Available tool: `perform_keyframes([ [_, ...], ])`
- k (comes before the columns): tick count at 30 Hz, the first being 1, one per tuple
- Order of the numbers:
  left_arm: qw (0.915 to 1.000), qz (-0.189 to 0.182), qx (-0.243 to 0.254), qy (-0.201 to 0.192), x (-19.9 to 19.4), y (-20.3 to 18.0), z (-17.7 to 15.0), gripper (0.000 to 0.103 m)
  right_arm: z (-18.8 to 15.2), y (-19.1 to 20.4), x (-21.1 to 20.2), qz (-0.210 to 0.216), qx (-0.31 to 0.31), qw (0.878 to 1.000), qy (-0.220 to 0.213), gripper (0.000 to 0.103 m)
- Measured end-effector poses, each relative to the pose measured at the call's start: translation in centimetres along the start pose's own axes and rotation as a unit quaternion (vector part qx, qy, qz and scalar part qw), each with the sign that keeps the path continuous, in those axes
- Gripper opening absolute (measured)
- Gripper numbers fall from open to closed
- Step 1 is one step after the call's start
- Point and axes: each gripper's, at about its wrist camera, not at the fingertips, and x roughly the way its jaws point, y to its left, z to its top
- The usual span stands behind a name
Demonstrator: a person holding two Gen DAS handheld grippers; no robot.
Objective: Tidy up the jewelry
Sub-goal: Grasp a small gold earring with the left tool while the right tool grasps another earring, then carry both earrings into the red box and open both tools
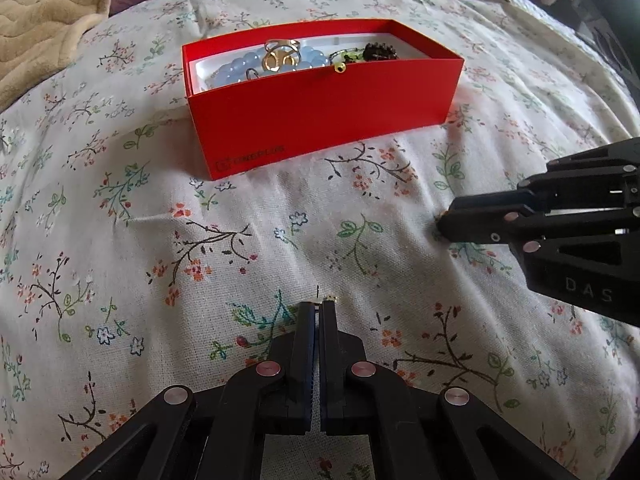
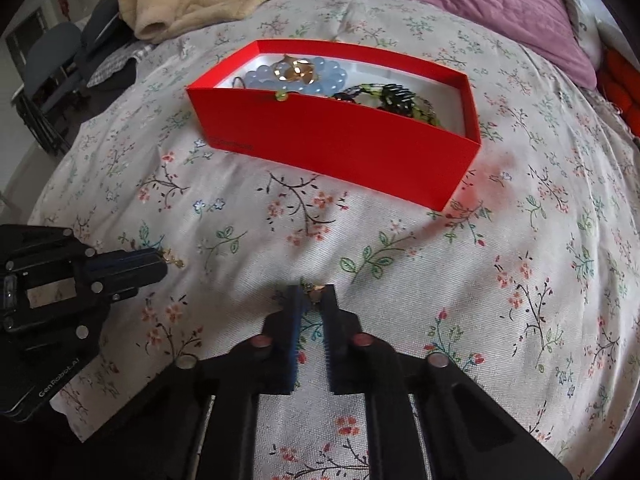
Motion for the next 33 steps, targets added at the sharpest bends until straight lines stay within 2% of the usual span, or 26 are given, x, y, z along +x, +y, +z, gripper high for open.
perform_keyframes([
  [5,1.0,-0.001,-0.004,-0.008,-0.5,0.1,0.3,0.0,-0.1,0.1,-0.5,-0.004,-0.004,1.0,0.002,0.005],
  [16,0.9987,-0.019,-0.032,-0.036,-2.6,1.1,1.7,0.0,0.6,-1.4,-3.2,0.013,0.032,0.999,-0.013,0.005],
  [22,0.9971,-0.038,-0.059,-0.031,-3.0,2.0,2.8,0.0,1.2,-1.7,-4.1,0.017,0.043,0.999,-0.011,0.005],
  [33,0.995,-0.039,-0.081,-0.042,-4.3,2.6,5.7,0.0,3.5,-2.8,-5.3,0.03,0.073,0.997,-0.017,0.005],
])
